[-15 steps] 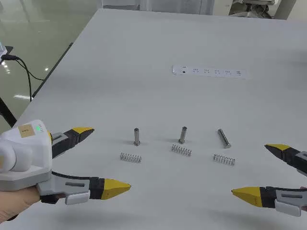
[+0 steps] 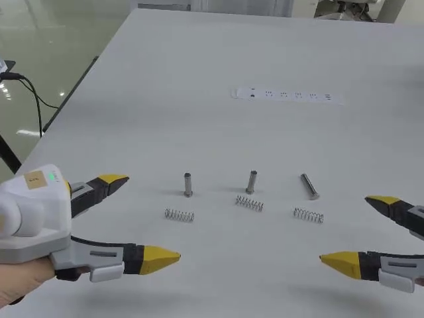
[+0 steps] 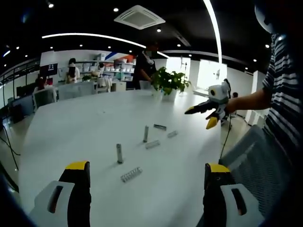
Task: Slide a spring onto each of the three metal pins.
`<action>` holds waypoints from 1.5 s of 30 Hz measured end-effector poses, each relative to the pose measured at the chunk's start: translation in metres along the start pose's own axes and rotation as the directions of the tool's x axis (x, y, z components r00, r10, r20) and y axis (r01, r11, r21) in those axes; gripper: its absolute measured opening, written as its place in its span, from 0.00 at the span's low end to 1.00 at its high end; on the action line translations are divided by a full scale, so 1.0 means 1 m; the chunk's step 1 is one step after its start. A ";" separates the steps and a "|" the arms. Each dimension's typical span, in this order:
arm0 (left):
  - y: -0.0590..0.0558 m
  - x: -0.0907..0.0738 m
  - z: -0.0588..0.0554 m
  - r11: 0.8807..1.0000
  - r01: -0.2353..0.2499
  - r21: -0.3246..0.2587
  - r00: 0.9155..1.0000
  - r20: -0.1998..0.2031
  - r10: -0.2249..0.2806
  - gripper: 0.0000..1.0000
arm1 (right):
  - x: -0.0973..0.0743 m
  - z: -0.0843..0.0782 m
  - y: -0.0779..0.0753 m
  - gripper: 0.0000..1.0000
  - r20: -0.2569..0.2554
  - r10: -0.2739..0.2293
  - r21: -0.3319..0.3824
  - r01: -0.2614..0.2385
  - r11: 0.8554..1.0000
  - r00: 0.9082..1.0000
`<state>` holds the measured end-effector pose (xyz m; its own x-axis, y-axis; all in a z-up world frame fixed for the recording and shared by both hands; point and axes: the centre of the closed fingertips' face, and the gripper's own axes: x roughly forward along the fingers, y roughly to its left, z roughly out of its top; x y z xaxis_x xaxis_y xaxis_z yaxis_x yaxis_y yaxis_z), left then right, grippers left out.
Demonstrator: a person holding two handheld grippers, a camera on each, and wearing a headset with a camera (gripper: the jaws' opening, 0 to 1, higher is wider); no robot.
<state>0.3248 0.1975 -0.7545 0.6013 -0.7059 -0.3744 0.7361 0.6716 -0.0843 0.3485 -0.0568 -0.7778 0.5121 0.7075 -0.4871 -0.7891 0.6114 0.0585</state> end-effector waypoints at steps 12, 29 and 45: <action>0.001 -0.001 0.002 1.000 -0.003 -0.005 1.000 0.007 0.003 0.98 | 0.001 -0.005 0.002 0.92 -0.009 0.006 0.004 -0.006 1.000 1.000; 0.003 0.000 -0.005 1.000 -0.004 -0.012 1.000 -0.007 0.004 0.98 | 0.001 -0.005 0.002 0.92 -0.020 0.012 -0.007 -0.012 1.000 1.000; -0.003 0.003 -0.011 1.000 0.008 -0.014 1.000 -0.023 -0.008 0.98 | -0.001 -0.019 0.003 0.91 -0.050 0.008 -0.006 -0.009 1.000 0.999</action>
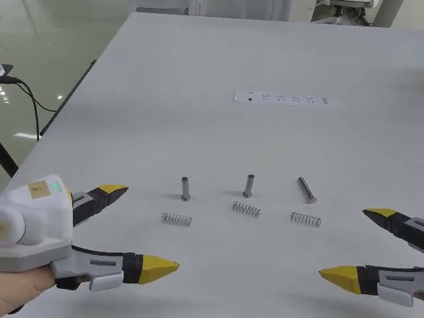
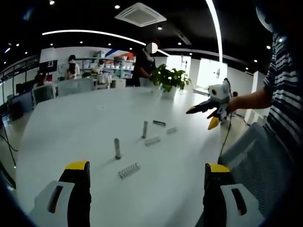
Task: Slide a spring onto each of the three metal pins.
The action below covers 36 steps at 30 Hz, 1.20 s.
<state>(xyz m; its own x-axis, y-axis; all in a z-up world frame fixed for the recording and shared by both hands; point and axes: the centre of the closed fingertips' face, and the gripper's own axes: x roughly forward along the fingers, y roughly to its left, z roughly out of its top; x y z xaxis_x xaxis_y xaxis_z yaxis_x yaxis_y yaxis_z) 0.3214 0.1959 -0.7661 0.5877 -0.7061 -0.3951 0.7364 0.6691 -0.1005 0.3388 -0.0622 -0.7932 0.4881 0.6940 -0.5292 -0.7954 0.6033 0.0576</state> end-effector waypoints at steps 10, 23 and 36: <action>0.001 -0.003 0.001 1.000 -0.003 -0.009 1.000 0.005 0.003 0.98 | 0.001 -0.004 0.001 0.91 -0.009 0.000 0.005 0.000 1.000 1.000; 0.005 -0.001 0.003 1.000 -0.002 -0.009 1.000 0.006 0.002 0.98 | 0.007 0.004 -0.004 0.91 -0.010 0.007 -0.001 -0.007 1.000 1.000; 0.010 0.003 0.004 1.000 0.018 -0.002 1.000 -0.003 -0.018 0.98 | 0.015 0.024 -0.018 0.90 0.005 0.011 -0.011 -0.011 1.000 1.000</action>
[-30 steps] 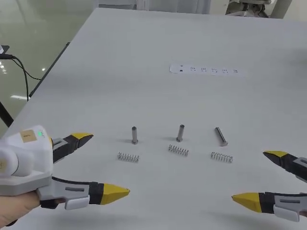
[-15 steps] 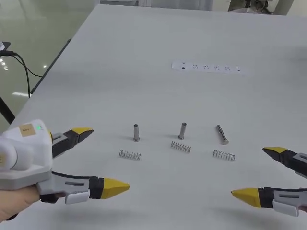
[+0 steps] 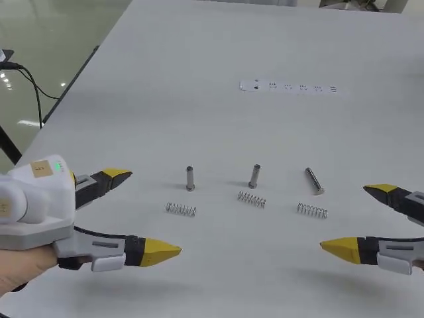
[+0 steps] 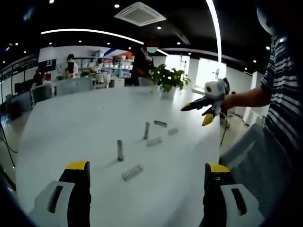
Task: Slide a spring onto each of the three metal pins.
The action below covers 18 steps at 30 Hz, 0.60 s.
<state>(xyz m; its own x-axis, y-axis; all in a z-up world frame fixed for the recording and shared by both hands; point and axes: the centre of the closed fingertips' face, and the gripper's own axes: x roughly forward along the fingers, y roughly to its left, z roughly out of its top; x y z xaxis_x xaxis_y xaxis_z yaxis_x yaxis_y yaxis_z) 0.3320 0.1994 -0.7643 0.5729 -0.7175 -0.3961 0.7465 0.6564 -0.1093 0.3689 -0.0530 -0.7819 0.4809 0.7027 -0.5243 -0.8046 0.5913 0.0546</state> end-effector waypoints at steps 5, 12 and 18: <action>0.000 -0.001 0.003 1.000 0.025 0.016 1.000 -0.006 -0.024 0.98 | 0.004 0.010 -0.005 0.89 0.007 0.006 0.002 -0.006 1.000 1.000; 0.005 -0.004 0.005 0.999 0.035 0.018 0.999 -0.005 -0.035 0.98 | 0.016 0.019 -0.014 0.83 -0.005 0.018 0.012 -0.018 1.000 1.000; 0.006 -0.006 0.003 0.999 0.043 0.014 0.999 -0.011 -0.043 0.98 | 0.028 0.030 -0.022 0.81 -0.018 0.025 0.002 -0.025 1.000 1.000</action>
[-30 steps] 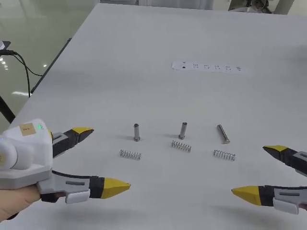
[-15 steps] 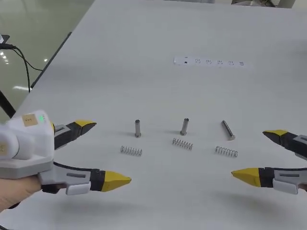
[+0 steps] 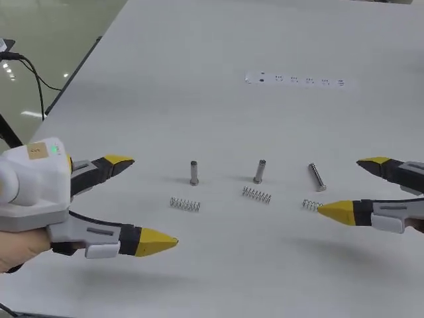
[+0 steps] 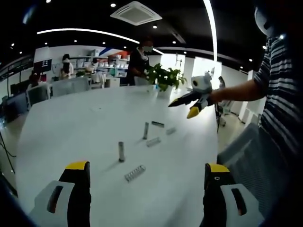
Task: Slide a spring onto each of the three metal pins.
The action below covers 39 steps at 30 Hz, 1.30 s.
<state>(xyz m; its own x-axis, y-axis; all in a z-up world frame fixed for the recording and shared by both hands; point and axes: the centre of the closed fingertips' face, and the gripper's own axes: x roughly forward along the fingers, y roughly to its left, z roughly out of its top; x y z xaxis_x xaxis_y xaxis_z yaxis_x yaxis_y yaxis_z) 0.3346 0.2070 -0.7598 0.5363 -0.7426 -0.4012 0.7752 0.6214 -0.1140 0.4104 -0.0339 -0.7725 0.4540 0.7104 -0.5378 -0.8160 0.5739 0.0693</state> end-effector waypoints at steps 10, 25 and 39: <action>0.000 0.001 -0.004 1.000 0.009 -0.010 1.000 -0.011 -0.009 0.98 | 0.018 0.016 -0.028 0.69 -0.043 -0.040 0.032 0.041 0.999 0.998; 0.000 0.002 -0.003 1.000 0.009 -0.016 1.000 -0.011 -0.009 0.98 | 0.041 0.000 -0.051 0.48 -0.215 -0.043 0.121 0.071 0.990 0.976; 0.003 0.003 -0.002 1.000 0.002 -0.021 1.000 -0.012 -0.002 0.98 | 0.065 -0.023 -0.067 0.31 -0.339 -0.051 0.280 0.153 0.948 0.939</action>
<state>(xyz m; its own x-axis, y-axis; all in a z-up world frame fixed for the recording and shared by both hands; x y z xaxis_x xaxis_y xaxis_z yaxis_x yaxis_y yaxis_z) 0.3372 0.2072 -0.7631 0.5305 -0.7412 -0.4114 0.7692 0.6249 -0.1339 0.4866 -0.0358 -0.8316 0.3466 0.4997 -0.7938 -0.6042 0.7663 0.2186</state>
